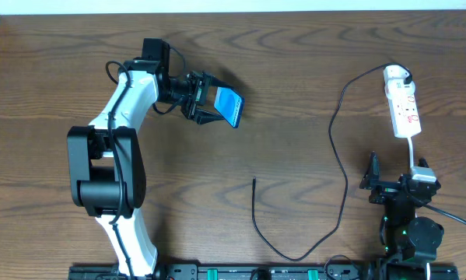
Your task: Plug charger to phone and switch on socket
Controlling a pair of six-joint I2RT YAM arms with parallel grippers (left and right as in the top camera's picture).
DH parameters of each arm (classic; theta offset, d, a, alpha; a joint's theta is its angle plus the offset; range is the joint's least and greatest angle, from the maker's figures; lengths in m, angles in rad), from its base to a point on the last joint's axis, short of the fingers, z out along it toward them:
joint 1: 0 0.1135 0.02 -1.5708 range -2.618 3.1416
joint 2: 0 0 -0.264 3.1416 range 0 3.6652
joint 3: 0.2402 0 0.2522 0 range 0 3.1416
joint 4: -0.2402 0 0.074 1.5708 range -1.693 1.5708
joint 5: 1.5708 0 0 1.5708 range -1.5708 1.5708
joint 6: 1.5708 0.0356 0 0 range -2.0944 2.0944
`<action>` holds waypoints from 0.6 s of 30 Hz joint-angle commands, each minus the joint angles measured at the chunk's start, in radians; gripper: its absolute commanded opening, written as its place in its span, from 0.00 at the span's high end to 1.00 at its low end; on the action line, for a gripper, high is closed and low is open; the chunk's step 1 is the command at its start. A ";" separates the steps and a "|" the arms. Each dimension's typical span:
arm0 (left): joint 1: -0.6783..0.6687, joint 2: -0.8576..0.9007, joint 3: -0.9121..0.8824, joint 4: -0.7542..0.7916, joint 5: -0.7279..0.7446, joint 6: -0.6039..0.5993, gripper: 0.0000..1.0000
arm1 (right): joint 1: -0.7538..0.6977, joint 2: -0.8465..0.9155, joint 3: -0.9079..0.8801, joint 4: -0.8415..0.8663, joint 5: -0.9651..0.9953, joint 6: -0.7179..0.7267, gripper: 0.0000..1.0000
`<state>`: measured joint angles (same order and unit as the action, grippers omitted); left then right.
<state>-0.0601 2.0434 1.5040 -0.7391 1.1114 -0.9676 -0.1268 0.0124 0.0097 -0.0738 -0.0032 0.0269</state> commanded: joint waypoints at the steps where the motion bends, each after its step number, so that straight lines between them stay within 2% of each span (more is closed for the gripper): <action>1: 0.003 -0.048 0.019 0.022 0.018 0.017 0.93 | -0.002 -0.006 -0.004 -0.001 0.008 0.013 0.01; 11: 0.003 -0.048 0.019 0.024 0.021 0.016 0.93 | -0.002 -0.006 -0.004 0.005 -0.003 0.013 0.01; 18: 0.003 -0.048 0.019 0.024 0.021 0.016 0.93 | -0.002 -0.006 -0.004 0.096 -0.022 0.012 0.01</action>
<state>-0.0601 2.0380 1.5040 -0.7162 1.1110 -0.9672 -0.1268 0.0124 0.0090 -0.0051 -0.0120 0.0269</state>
